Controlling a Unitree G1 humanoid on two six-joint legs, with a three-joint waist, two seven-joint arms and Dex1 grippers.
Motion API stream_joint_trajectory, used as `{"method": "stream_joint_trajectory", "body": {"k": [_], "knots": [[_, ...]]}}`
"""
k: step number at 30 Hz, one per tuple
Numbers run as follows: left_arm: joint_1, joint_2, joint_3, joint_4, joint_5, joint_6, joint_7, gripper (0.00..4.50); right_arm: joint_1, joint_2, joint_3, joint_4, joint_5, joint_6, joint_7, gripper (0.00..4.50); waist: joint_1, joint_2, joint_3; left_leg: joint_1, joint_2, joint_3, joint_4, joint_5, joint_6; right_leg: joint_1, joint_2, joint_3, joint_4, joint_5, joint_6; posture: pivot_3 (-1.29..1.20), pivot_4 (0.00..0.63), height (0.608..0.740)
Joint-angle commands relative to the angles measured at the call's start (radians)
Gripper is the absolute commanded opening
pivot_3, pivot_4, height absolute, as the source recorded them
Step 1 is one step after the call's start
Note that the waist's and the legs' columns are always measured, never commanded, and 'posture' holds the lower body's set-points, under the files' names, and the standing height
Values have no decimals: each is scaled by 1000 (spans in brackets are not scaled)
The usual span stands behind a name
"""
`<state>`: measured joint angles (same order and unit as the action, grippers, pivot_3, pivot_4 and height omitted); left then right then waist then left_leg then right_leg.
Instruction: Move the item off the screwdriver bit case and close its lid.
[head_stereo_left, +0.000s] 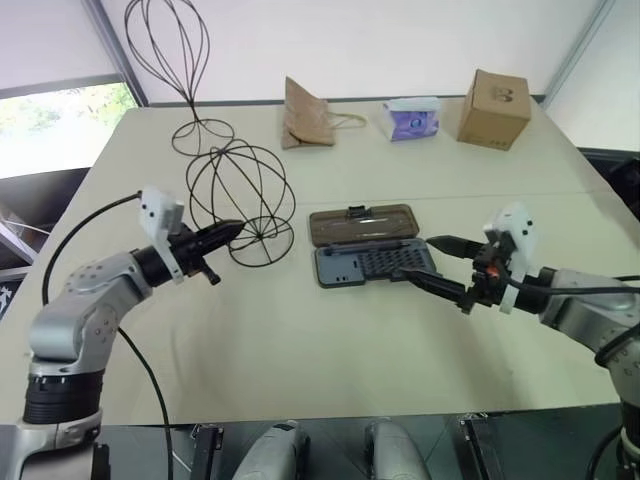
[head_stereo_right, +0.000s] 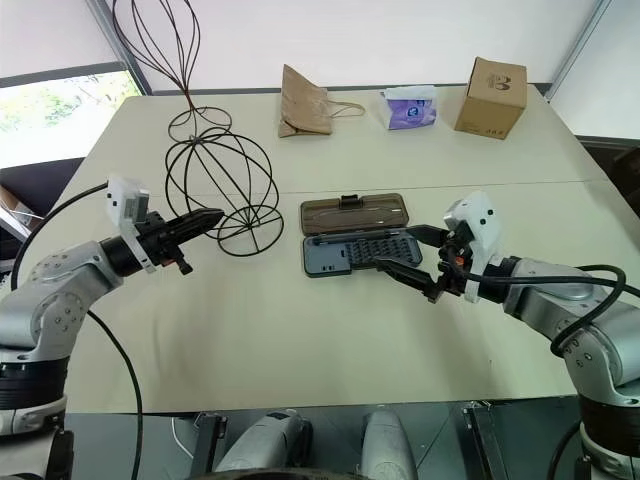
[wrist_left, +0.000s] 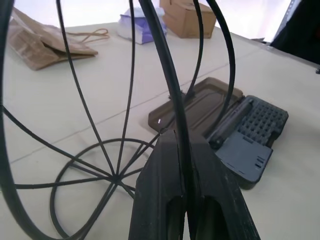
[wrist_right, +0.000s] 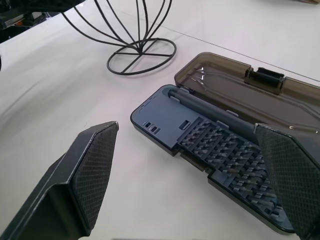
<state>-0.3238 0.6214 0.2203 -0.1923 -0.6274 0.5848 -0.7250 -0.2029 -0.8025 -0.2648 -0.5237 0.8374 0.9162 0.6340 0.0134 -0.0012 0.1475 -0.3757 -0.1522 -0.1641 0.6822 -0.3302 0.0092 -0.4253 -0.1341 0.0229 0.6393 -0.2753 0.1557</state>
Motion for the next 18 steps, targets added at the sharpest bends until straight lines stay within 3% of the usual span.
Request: {"method": "stream_joint_trajectory", "body": {"k": [1,9,18], "knots": [[-45,0,52,35,83,-117,70,42,-21,7,4,-2,-2,-22,4,4500,0,0,0,0,0,0,0,0,0,0,0,0,0,0,0,0,150,740],[-87,43,141,155,178,-250,158,42,-48,8,37,26,-21,-41,20,4500,-1,-2,1,0,0,0,0,0,0,-1,0,0,0,0,0,0,150,740],[-15,51,251,208,253,-341,277,42,-63,16,59,45,-40,-58,35,4500,0,-2,1,0,0,0,0,0,0,-1,0,-1,0,0,0,0,150,740]]}}
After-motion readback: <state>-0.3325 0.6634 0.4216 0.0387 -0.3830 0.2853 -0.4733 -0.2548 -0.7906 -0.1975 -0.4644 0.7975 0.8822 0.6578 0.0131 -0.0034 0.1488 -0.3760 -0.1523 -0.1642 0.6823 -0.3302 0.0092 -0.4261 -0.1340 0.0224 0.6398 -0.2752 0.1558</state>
